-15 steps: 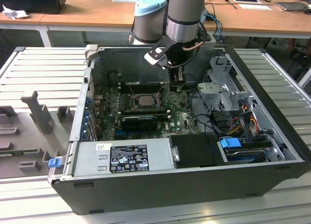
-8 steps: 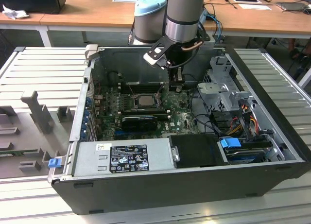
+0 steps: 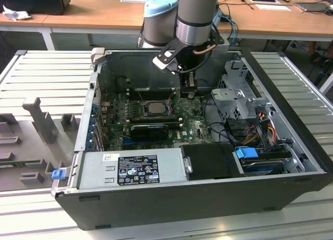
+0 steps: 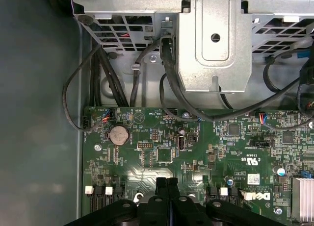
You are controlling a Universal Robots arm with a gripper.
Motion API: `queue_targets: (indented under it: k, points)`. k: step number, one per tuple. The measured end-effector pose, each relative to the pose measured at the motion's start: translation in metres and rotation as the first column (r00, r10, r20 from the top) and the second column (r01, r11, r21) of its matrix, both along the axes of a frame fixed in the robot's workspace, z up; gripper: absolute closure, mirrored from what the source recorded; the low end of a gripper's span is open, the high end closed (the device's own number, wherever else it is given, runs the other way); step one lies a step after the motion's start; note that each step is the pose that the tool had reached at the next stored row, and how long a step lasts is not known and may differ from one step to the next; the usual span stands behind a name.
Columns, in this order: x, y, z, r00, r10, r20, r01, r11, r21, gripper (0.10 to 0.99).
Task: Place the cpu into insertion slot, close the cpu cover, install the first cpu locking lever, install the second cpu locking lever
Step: 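Close the cpu cover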
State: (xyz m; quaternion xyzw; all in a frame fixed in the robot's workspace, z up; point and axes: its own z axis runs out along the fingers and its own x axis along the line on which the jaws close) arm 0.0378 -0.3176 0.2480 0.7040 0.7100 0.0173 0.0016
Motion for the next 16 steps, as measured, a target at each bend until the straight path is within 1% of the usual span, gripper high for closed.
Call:
queue_targets:
  k: [16]
  points:
    - [-0.0064,0.0000,0.0000,1.0000,0.000,0.0000,0.000,1.0000,0.000,0.980]
